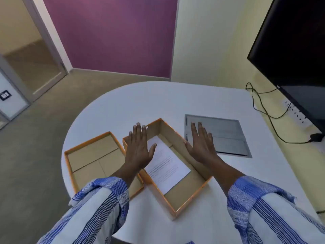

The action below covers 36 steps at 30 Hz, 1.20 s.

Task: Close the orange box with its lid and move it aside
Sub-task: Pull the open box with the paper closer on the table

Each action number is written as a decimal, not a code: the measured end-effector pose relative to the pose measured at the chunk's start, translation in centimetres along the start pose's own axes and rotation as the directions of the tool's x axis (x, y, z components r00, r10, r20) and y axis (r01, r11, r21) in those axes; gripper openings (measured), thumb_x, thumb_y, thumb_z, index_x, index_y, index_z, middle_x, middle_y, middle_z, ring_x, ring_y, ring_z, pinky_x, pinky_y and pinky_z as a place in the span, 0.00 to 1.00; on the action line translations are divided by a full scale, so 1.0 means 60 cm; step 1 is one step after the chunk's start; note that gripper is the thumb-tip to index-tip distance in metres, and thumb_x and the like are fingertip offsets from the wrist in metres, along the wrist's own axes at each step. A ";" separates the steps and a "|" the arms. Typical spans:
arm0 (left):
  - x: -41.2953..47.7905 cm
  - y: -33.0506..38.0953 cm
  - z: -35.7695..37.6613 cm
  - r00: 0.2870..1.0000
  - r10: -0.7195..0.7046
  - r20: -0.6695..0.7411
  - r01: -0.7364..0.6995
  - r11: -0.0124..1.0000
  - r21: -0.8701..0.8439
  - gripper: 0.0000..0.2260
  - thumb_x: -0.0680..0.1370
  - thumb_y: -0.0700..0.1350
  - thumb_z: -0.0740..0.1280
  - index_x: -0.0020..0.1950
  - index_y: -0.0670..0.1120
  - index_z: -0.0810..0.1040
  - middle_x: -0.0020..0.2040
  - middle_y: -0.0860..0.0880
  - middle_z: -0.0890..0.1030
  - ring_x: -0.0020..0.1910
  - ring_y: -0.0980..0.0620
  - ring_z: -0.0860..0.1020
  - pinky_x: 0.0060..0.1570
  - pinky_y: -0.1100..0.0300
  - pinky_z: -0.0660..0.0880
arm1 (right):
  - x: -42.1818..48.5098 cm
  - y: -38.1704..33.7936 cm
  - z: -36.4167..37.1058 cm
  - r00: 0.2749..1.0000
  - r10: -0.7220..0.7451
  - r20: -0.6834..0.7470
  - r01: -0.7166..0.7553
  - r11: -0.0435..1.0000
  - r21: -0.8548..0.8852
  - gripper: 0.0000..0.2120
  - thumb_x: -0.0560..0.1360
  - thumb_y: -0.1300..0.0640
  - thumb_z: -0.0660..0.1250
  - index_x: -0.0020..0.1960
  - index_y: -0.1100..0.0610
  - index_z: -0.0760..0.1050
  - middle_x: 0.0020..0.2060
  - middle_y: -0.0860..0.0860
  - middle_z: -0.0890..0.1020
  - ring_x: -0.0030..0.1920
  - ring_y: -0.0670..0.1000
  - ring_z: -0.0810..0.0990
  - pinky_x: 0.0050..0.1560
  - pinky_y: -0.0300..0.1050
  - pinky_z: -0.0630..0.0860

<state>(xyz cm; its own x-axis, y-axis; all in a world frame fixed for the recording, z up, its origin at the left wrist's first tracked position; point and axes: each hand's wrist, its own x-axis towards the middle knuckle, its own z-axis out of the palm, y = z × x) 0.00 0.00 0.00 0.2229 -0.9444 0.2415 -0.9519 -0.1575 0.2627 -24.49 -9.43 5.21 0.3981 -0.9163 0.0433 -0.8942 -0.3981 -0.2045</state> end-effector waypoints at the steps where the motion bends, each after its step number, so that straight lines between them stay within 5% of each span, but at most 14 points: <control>1: -0.009 -0.003 0.006 1.000 -0.020 0.007 0.020 1.000 0.016 0.39 0.82 0.62 0.52 0.83 0.38 0.44 0.83 0.38 0.43 0.83 0.40 0.42 0.81 0.43 0.46 | -0.007 0.002 0.008 0.999 0.019 0.032 -0.019 1.000 -0.018 0.39 0.81 0.40 0.56 0.82 0.54 0.40 0.82 0.58 0.45 0.80 0.60 0.51 0.78 0.62 0.49; 9: -0.084 -0.006 0.057 0.934 -0.329 0.141 0.347 0.928 -0.136 0.42 0.81 0.63 0.58 0.83 0.40 0.45 0.84 0.38 0.46 0.83 0.40 0.46 0.80 0.44 0.48 | -0.047 0.039 0.066 0.934 0.222 0.279 -0.257 0.962 0.095 0.40 0.79 0.43 0.62 0.82 0.55 0.45 0.79 0.60 0.58 0.76 0.61 0.63 0.73 0.62 0.62; 14: -0.102 0.021 0.066 0.825 -0.474 0.309 0.566 0.691 -0.450 0.43 0.80 0.55 0.67 0.83 0.42 0.42 0.81 0.38 0.59 0.78 0.37 0.64 0.72 0.42 0.68 | -0.058 0.061 0.084 0.917 0.245 0.314 -0.294 0.948 0.122 0.32 0.79 0.45 0.63 0.78 0.56 0.57 0.66 0.60 0.74 0.64 0.64 0.75 0.60 0.58 0.74; 17: -0.101 0.040 0.067 0.692 -0.588 0.419 0.721 0.525 -0.452 0.42 0.81 0.50 0.64 0.83 0.42 0.38 0.77 0.35 0.67 0.70 0.34 0.73 0.67 0.44 0.72 | -0.062 0.073 0.090 0.917 0.263 0.299 -0.310 0.943 0.121 0.27 0.80 0.47 0.62 0.75 0.56 0.62 0.63 0.59 0.77 0.62 0.62 0.77 0.57 0.56 0.74; 20: -0.104 0.045 0.070 0.633 -0.620 0.462 0.772 0.461 -0.438 0.37 0.80 0.42 0.62 0.83 0.44 0.45 0.67 0.36 0.77 0.58 0.36 0.79 0.59 0.45 0.78 | -0.066 0.082 0.094 0.920 0.267 0.286 -0.317 0.937 0.146 0.27 0.80 0.49 0.62 0.76 0.55 0.63 0.64 0.57 0.77 0.63 0.61 0.77 0.57 0.54 0.73; 24: -0.101 0.042 0.068 0.643 -0.630 0.436 0.754 0.419 -0.506 0.32 0.78 0.40 0.60 0.81 0.47 0.55 0.67 0.37 0.78 0.60 0.34 0.79 0.61 0.40 0.78 | -0.068 0.092 0.097 0.930 0.266 0.255 -0.311 0.938 0.153 0.22 0.79 0.49 0.62 0.70 0.55 0.69 0.60 0.56 0.80 0.59 0.60 0.79 0.50 0.49 0.71; 28: -0.085 0.027 0.059 0.707 -0.573 0.415 0.701 0.486 -0.522 0.32 0.78 0.41 0.59 0.82 0.52 0.57 0.69 0.39 0.77 0.58 0.34 0.80 0.58 0.40 0.80 | -0.069 0.101 0.090 0.930 0.278 0.240 -0.324 0.930 0.176 0.20 0.78 0.47 0.63 0.68 0.54 0.73 0.58 0.56 0.82 0.57 0.60 0.80 0.50 0.49 0.72; 32: -0.054 0.024 0.049 0.774 -0.476 0.416 0.632 0.571 -0.523 0.30 0.79 0.42 0.59 0.81 0.55 0.60 0.68 0.42 0.79 0.52 0.43 0.80 0.54 0.48 0.80 | -0.069 0.107 0.084 0.932 0.277 0.232 -0.325 0.923 0.205 0.20 0.79 0.45 0.63 0.65 0.57 0.74 0.56 0.57 0.83 0.55 0.61 0.81 0.48 0.48 0.73; 36: -0.027 0.037 0.047 0.806 -0.379 0.454 0.581 0.651 -0.488 0.28 0.79 0.43 0.58 0.80 0.53 0.63 0.70 0.42 0.78 0.60 0.41 0.78 0.53 0.54 0.74 | -0.078 0.117 0.079 0.919 0.328 0.220 -0.373 0.903 0.213 0.18 0.80 0.47 0.61 0.60 0.60 0.75 0.52 0.59 0.83 0.51 0.61 0.81 0.45 0.47 0.73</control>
<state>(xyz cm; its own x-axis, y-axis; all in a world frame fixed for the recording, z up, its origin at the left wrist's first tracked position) -3.08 0.39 -2.44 0.4450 -0.8328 -0.3292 -0.3882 -0.5107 0.7671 -31.63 -7.72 -1.08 0.1177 -0.9631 -0.2421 -0.9123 -0.0086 -0.4094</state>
